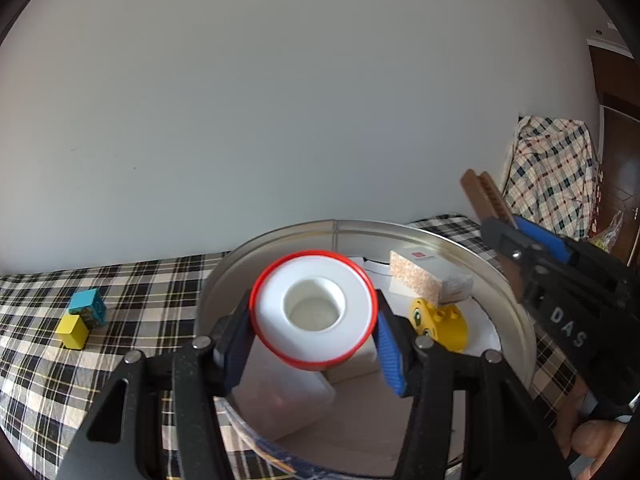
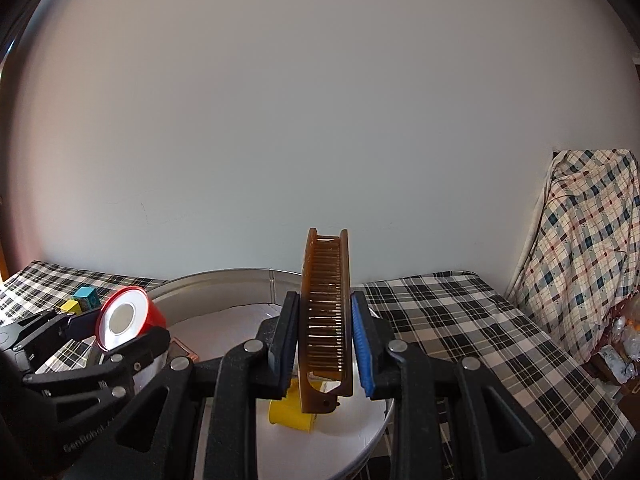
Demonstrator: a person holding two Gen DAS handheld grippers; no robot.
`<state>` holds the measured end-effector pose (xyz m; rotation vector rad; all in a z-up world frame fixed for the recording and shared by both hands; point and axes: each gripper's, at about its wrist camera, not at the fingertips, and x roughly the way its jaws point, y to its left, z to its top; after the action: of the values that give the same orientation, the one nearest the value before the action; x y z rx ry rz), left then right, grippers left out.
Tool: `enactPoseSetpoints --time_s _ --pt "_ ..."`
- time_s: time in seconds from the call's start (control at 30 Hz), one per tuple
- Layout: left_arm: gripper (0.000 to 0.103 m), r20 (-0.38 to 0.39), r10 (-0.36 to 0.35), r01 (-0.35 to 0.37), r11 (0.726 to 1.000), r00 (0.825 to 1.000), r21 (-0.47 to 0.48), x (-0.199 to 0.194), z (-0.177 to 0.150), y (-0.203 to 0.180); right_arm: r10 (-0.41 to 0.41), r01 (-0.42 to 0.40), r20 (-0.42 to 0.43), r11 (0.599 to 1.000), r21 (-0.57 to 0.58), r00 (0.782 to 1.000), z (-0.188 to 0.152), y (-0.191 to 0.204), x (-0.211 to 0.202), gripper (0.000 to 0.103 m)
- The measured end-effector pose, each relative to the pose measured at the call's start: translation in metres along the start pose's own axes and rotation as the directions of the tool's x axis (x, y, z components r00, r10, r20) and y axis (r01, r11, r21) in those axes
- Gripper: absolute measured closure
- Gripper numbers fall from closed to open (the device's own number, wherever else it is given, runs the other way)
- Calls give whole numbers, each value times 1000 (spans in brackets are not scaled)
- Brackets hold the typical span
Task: Organize rigid objects
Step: 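Lower the comb and tape roll over the tin interior with both grippers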
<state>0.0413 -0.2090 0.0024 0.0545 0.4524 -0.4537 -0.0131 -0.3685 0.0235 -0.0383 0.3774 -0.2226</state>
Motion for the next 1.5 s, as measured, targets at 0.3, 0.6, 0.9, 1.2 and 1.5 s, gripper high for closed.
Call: enactPoseSetpoints --time_s 0.3,0.6,0.9,1.2,1.5 --pt "49 -15 -6 6 1000 1000 10 7 -1 -4 0 -2 -50 999 -34 999 0 1 22 75" --pt "49 -32 -8 8 1000 999 9 13 0 -7 20 -25 -71 998 -58 997 -2 7 29 75" --pt "49 -98 -7 5 1000 995 -22 27 1 -3 37 -49 -126 995 -89 991 -5 12 47 75" --pt "49 -120 -3 1 1000 993 -21 31 2 -4 68 -82 -156 993 -88 985 -5 9 52 75" --pt "49 -131 0 -4 1000 991 -27 31 2 -3 88 -107 -171 989 -106 981 -8 12 53 75"
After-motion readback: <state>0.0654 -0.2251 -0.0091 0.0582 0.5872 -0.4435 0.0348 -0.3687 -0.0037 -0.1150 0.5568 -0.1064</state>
